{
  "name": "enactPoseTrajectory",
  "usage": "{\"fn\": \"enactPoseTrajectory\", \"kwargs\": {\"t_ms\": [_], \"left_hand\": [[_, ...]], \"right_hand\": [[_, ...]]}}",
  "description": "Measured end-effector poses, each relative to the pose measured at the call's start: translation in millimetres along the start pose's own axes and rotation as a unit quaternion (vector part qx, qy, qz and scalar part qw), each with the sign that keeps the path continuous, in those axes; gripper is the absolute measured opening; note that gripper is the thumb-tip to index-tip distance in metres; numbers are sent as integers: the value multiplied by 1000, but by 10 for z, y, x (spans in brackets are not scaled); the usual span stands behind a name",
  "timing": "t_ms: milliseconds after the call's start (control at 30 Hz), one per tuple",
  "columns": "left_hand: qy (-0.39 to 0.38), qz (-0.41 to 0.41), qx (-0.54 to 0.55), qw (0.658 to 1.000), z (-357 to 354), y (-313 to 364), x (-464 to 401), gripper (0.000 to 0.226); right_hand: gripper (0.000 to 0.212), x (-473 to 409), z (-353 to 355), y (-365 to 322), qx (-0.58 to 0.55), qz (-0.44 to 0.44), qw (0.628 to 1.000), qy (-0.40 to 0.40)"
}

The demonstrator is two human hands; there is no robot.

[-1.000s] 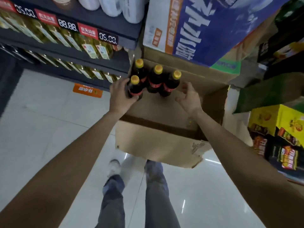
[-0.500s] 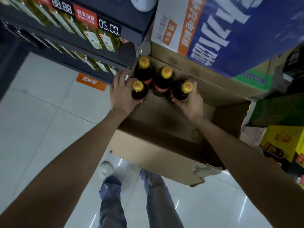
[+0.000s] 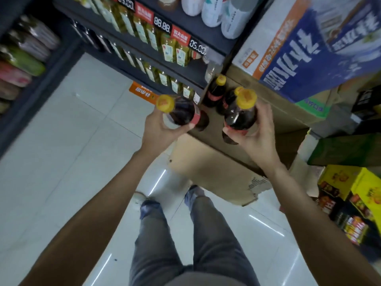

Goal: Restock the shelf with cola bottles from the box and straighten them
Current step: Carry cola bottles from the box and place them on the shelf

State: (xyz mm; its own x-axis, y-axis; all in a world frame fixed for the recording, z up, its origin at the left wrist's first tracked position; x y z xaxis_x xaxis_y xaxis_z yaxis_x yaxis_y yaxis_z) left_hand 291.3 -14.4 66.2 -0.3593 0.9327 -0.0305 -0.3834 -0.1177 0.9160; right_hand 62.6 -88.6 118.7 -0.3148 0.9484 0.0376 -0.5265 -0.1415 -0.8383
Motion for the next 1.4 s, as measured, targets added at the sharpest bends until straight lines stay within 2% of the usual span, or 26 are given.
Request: {"fn": "enactPoseTrajectory", "kwargs": {"t_ms": [133,233,333,433,633,767,900,1000,1267,1400], "left_hand": [[91,2,133,987,1013,249,522,76],[152,37,159,975,1843,168,1027,71],[222,79,160,959,2713,-108,1609,64],[300,116,155,934,3581,-360,2212,72],[447,149,103,876,5164,-742,3253,59],[540,143,83,825,6098,-948,3830,60],[584,144,64,796,6867,-1166,4168,48],[611,152,29,776,7658,-1321,4346,50],[688,108,-109,710,9860,-1362,4609,59],[703,59,-192,682,10904,-1340,4670,61]], "right_hand": [[79,222,-587,-688,-90,-7,994,-60],[84,446,-1257,-1228,-142,-40,981,-125],[83,764,-2007,-1857,-172,-59,971,-152],[72,1126,-2844,-2515,-188,-53,959,-204],[62,1725,-4440,-3774,-178,19,918,-355],[55,2098,-5457,-4559,-151,64,876,-454],[61,2347,-6314,-5126,-131,102,843,-512],[60,2542,-7057,-5736,-129,138,812,-553],[60,2885,-8605,-7535,-172,227,767,-575],[64,3088,-9088,-8437,-206,298,757,-544]]}}
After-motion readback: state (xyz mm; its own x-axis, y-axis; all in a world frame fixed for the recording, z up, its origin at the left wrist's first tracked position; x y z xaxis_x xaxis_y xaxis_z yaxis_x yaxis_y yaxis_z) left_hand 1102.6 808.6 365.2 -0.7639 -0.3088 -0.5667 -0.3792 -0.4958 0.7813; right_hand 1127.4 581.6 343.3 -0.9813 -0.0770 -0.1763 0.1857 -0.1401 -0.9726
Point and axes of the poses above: each hand's wrist, its own x-axis away from the middle knuckle, its own z-axis out of the back of the hand, y = z × x, the point moved 8 cm from there along -x, towards the middle knuckle, and after that the axes turned 7 degrees about -z, right-handed, at the moved point
